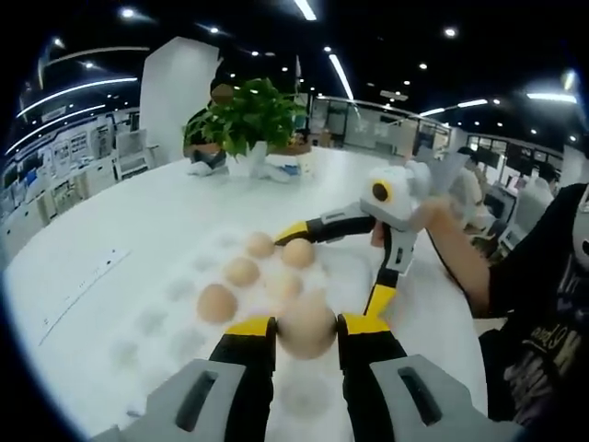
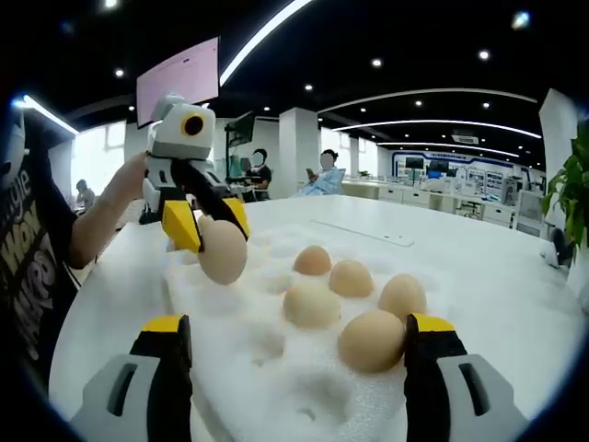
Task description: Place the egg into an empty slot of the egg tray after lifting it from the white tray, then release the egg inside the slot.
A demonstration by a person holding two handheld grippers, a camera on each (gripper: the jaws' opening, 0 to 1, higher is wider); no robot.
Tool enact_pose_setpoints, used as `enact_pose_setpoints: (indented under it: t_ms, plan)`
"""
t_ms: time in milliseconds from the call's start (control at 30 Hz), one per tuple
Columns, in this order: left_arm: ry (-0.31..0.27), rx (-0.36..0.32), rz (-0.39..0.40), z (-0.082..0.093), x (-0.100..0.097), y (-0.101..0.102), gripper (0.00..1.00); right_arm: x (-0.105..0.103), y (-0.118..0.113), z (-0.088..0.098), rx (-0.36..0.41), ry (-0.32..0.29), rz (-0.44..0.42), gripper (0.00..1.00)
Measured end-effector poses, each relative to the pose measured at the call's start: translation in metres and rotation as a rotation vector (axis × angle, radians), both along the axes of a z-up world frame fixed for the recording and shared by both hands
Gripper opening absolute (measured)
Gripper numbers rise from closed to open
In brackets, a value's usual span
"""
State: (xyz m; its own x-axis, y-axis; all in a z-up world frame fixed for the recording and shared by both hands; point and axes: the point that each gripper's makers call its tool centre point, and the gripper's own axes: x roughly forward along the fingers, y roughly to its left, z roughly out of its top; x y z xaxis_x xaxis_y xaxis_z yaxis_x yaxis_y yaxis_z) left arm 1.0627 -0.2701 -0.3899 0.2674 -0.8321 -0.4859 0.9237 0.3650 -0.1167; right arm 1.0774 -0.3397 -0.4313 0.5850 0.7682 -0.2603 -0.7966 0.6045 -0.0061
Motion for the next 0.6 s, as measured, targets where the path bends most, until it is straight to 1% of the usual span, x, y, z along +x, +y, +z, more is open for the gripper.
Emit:
enact_pose_setpoints:
  t_ms: [167, 600]
  plan:
    - [0.013, -0.014, 0.029, 0.001, 0.002, 0.013, 0.26, 0.0, 0.0, 0.0, -0.001, 0.001, -0.001, 1.0]
    - [0.013, -0.037, 0.109, 0.002, 0.002, 0.046, 0.26, 0.0, -0.001, 0.0, 0.0, 0.0, -0.002, 1.0]
